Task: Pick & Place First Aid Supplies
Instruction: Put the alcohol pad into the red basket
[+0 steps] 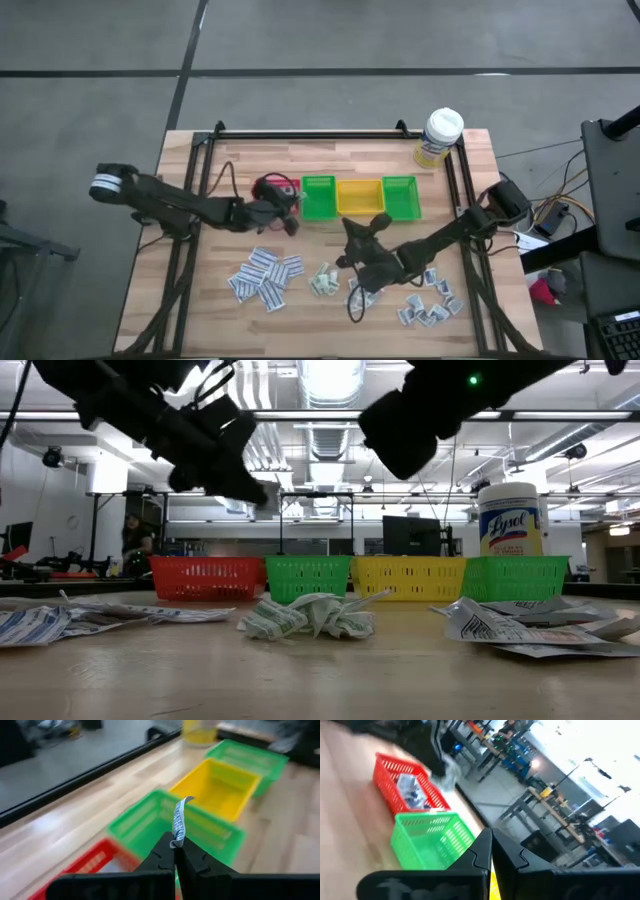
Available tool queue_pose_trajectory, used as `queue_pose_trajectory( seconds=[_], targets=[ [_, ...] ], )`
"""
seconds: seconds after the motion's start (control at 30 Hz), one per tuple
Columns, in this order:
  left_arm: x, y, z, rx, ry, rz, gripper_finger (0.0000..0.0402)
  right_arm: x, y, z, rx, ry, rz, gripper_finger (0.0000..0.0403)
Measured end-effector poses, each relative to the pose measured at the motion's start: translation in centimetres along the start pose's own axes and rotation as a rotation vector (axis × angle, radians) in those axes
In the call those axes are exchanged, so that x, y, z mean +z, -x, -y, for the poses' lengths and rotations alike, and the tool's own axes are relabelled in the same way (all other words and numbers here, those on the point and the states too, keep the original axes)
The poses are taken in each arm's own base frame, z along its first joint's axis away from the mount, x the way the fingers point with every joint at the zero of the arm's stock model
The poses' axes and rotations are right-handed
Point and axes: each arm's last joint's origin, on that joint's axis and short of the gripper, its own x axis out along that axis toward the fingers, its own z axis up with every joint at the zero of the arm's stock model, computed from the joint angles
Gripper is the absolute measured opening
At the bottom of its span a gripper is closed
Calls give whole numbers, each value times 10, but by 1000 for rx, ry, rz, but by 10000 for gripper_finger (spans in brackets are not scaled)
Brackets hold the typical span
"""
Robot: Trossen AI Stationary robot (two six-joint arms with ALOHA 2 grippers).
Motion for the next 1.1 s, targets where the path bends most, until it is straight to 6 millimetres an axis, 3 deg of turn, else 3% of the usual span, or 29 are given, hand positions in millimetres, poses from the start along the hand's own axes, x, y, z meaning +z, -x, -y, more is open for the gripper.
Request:
queue_pose_trajectory(
  seconds=[0.27, 0.57, 0.8, 1.1],
  targets=[
    [-2, 11, -25, 113, 40, -129, 0, -18, 9, 26, 273, 1, -185, 8],
    [-5, 1, -42, 60, 98, -287, 0, -24, 25, 68, 590, -18, -255, 8],
    [-1, -6, -54, 20, 174, -381, 0, -28, 41, 110, 847, -167, -156, 8],
    [3, -17, -60, -29, 304, -455, 0, -46, 50, 146, 905, -342, 39, 8]
  ],
)
